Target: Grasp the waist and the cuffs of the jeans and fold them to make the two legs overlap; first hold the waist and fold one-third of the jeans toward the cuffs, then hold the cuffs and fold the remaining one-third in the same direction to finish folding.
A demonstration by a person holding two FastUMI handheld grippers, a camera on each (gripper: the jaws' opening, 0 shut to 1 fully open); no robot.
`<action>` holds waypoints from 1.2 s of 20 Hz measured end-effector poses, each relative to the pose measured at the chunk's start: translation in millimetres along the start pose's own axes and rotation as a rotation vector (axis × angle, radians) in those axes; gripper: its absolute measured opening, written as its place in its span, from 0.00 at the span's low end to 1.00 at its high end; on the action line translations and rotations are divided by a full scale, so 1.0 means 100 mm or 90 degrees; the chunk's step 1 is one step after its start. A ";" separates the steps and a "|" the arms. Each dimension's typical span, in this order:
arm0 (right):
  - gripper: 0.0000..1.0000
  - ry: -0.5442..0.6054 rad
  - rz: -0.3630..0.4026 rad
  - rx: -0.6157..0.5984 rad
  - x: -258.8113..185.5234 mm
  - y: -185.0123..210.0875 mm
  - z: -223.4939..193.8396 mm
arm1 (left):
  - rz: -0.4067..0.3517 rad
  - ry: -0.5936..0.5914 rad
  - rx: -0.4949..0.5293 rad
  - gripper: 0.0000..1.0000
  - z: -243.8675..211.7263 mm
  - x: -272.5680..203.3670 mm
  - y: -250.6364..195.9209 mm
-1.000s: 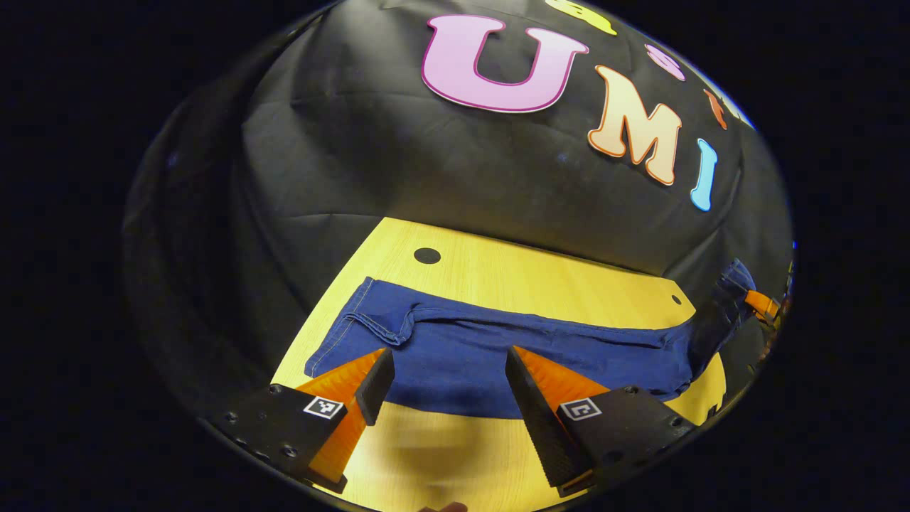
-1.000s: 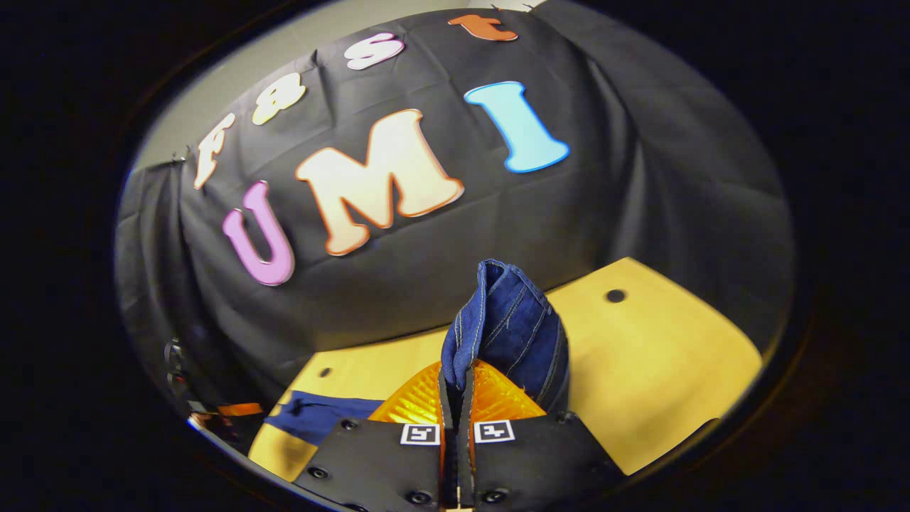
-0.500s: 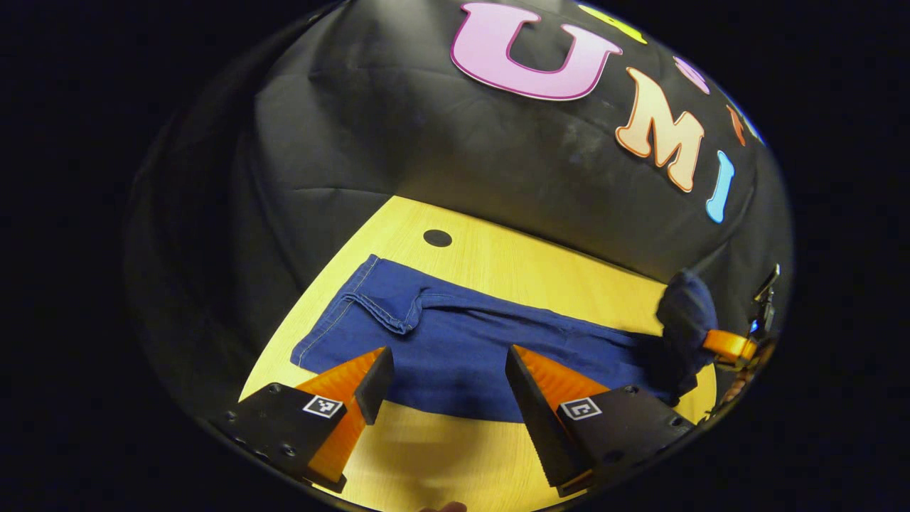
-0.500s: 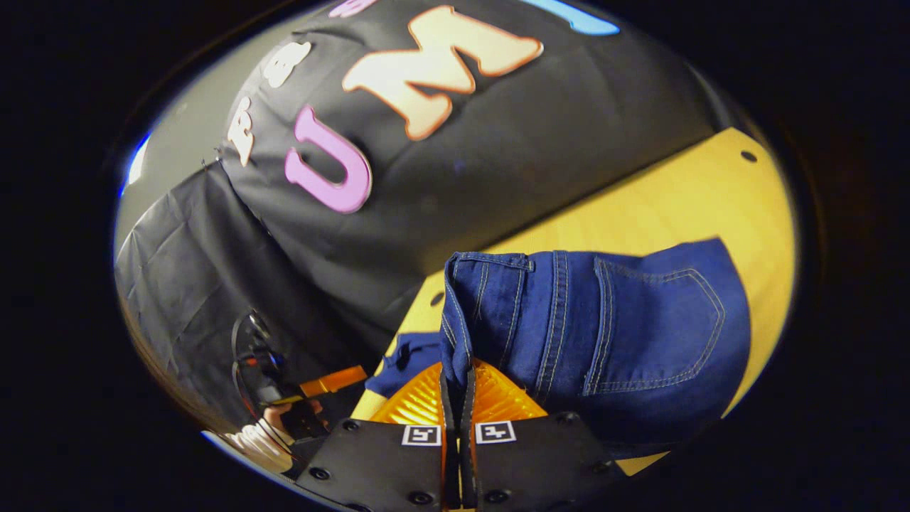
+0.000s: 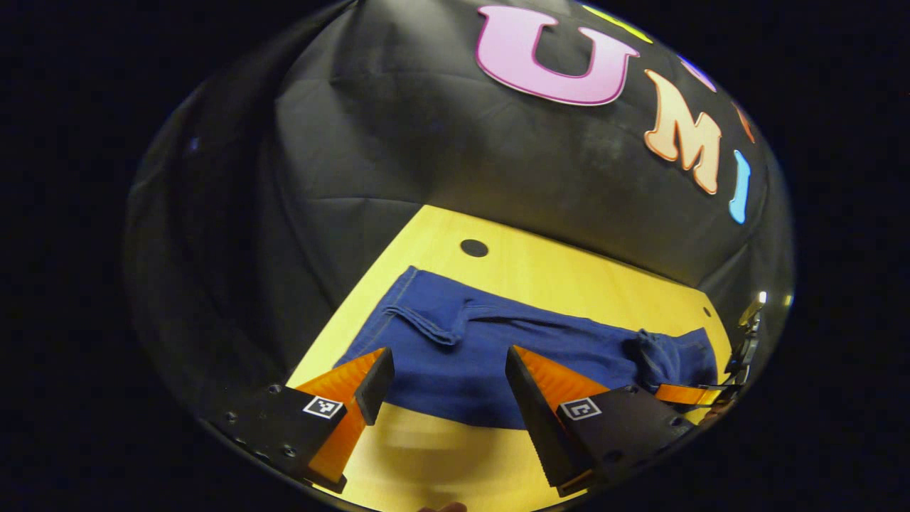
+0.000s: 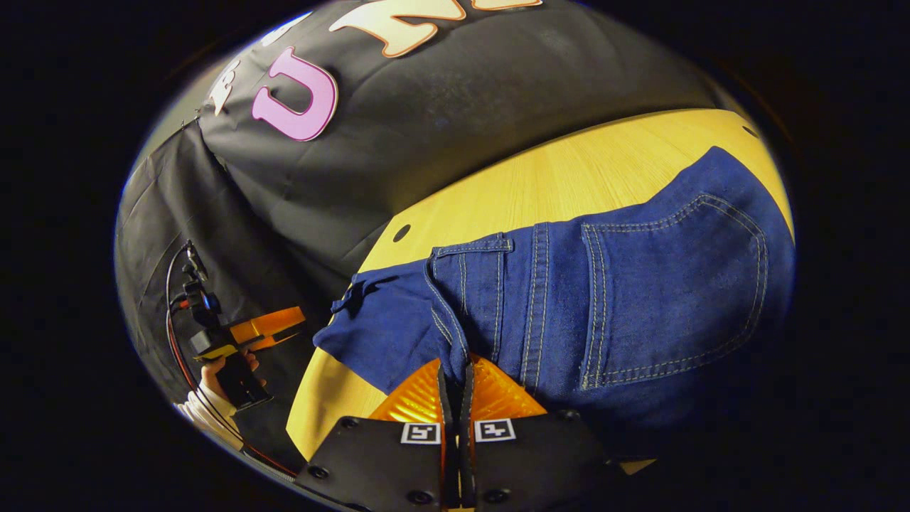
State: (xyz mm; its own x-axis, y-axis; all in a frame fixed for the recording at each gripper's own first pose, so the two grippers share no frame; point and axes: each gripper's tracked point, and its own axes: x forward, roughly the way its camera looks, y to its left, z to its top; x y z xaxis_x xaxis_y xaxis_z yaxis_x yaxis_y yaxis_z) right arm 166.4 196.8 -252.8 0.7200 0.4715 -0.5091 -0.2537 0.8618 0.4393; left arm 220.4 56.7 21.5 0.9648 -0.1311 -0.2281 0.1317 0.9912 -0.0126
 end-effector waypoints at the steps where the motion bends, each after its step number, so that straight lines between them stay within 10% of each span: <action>1: 0.03 0.004 -0.007 -0.009 -0.01 -0.02 -0.01 | 0.008 0.007 -0.005 0.95 -0.02 0.05 0.10; 12: 0.09 -0.003 -0.047 0.006 0.00 -0.02 0.01 | -0.004 0.091 -0.055 0.95 -0.49 0.33 0.30; 14: 0.27 -0.008 -0.025 0.027 -0.01 0.11 0.03 | -0.006 0.095 -0.043 0.94 -0.50 0.34 0.29; 18: 1.00 -0.030 -0.001 0.053 -0.25 0.34 0.15 | 0.001 0.100 -0.007 0.89 -0.54 0.34 0.32; 24: 0.98 -0.114 -0.019 0.077 -0.75 0.31 0.55 | 0.045 0.073 0.056 0.64 -0.56 0.33 0.45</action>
State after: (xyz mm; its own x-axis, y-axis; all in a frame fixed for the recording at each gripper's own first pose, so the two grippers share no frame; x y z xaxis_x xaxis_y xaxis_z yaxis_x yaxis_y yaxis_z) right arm 140.3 178.1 -160.3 0.8320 0.3965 -0.3880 -0.1592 0.8406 0.5178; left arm 245.8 98.0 -41.4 0.9408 -0.0526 -0.3348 0.0881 0.9919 0.0917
